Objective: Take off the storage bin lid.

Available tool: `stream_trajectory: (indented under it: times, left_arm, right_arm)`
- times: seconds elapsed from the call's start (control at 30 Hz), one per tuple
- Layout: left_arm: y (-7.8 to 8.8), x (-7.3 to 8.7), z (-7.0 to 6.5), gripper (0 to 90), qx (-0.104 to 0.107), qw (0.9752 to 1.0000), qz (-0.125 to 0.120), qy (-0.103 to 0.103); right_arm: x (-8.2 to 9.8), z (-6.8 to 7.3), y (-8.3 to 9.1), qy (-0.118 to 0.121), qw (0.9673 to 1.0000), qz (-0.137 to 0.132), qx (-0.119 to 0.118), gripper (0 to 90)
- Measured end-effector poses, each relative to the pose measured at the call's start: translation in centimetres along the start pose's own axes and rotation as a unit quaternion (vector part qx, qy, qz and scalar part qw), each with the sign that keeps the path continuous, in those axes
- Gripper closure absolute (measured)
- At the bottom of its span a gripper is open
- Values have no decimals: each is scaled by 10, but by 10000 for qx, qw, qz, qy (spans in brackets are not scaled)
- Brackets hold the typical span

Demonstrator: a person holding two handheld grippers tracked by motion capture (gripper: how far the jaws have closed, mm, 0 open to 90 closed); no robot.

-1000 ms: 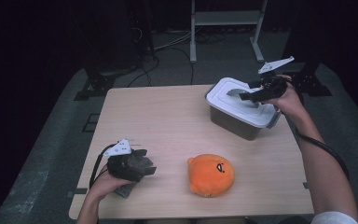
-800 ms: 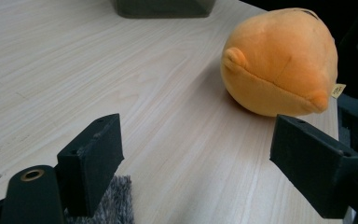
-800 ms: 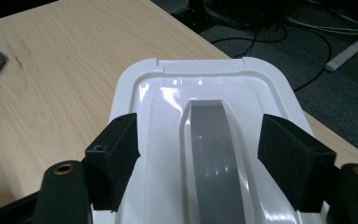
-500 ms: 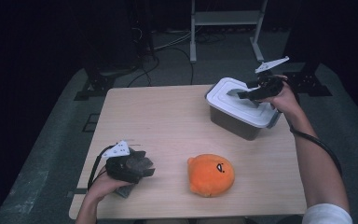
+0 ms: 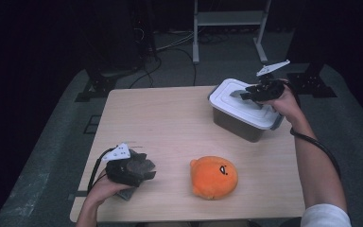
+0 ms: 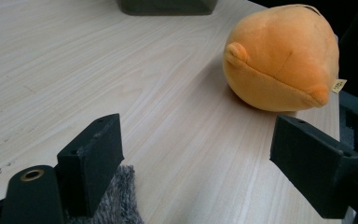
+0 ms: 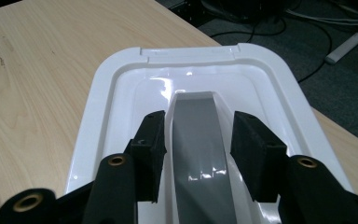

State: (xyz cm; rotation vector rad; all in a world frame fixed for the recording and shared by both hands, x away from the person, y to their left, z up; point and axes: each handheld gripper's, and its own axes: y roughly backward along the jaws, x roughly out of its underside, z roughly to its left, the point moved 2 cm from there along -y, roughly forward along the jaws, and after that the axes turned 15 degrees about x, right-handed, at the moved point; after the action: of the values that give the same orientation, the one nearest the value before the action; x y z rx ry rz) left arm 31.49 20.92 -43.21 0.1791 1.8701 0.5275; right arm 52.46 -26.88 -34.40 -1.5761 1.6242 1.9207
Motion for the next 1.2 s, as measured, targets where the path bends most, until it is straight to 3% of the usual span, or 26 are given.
stream_trajectory:
  times: [0.2, 0.57, 0.93, 1.2]
  left_arm:
    - [1, 0, -1, 162, -15, 10000, -19, -13]
    - [0, 0, -2, 161, 0, 10000, 9, -14]
    - [0, -1, -3, 161, 14, 10000, 0, -28]
    - [0, -1, -4, 161, 19, 10000, 22, -44]
  right_arm:
    - [2, 3, -3, 89, 10000, -29, -14, 640]
    - [1, 10, 0, 197, 9994, -18, -270, 653]
    - [-7, 37, -3, 463, 9964, -57, -712, 653]
    - [-16, 65, -9, 696, 9918, -124, -1062, 653]
